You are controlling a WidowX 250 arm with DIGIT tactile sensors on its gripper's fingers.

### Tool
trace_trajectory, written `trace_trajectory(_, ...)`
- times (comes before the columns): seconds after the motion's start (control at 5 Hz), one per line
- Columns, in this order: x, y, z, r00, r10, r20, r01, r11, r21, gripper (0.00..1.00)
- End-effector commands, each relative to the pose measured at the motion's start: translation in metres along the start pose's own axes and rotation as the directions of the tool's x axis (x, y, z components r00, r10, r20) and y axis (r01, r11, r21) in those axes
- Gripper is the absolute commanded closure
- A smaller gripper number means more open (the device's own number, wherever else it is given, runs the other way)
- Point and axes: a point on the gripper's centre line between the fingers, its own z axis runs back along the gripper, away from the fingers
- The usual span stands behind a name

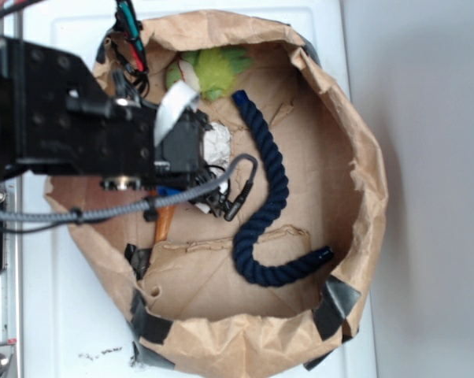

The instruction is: Grab the shell.

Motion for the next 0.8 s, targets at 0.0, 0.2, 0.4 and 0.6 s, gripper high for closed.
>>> trace_trajectory(0.0,0.006,0.000,0.004,0.998,-0.011,0.056,0.010,1.000,0.020,0.00)
trace_trajectory(0.2,0.003,0.007,0.005,0.998,-0.025,0.049,0.023,0.999,0.040,0.00)
trace_trajectory(0.4,-0.006,0.019,0.007,0.998,-0.056,0.036,0.054,0.997,0.047,0.00)
trace_trajectory(0.6,-0.012,0.026,0.007,0.998,-0.054,0.033,0.052,0.997,0.054,1.00)
